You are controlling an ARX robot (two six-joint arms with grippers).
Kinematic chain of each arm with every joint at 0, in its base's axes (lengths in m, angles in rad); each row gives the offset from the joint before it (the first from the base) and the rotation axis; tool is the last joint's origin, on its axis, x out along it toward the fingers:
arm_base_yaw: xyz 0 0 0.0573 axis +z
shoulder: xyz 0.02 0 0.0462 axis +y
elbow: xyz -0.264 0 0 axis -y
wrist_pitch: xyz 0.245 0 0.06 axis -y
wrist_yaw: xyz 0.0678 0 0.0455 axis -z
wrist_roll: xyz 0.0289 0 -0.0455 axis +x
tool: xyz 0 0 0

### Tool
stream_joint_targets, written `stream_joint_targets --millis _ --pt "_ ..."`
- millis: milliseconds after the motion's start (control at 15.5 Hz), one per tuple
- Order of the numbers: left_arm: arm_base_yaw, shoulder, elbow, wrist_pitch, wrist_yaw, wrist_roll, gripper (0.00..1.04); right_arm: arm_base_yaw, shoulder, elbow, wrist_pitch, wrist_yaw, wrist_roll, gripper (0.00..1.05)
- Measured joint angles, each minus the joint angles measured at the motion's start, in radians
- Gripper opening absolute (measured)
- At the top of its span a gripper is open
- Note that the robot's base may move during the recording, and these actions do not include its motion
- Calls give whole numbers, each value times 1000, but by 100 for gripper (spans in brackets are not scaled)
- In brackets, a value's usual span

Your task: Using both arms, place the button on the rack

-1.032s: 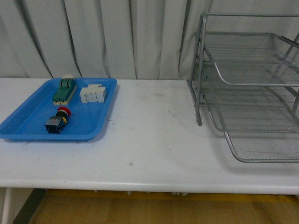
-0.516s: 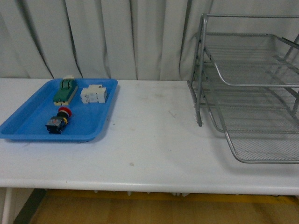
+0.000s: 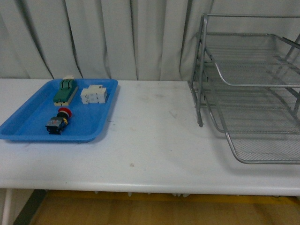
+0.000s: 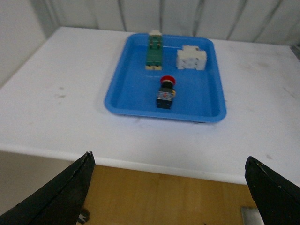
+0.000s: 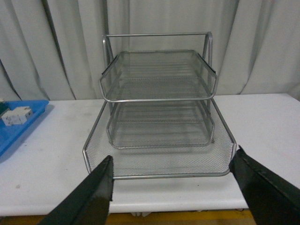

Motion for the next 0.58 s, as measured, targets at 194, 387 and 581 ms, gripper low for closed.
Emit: stream_joint_targets --millis 194,387,581 --pt "45 500 194 127 133 56 98 0 0 0 0 0 0 97" --pt "77 1172 693 55 244 129 98 0 0 0 0 0 0 98" --pt "82 1456 1020 -32 232 168 98 0 0 0 0 0 0 98"
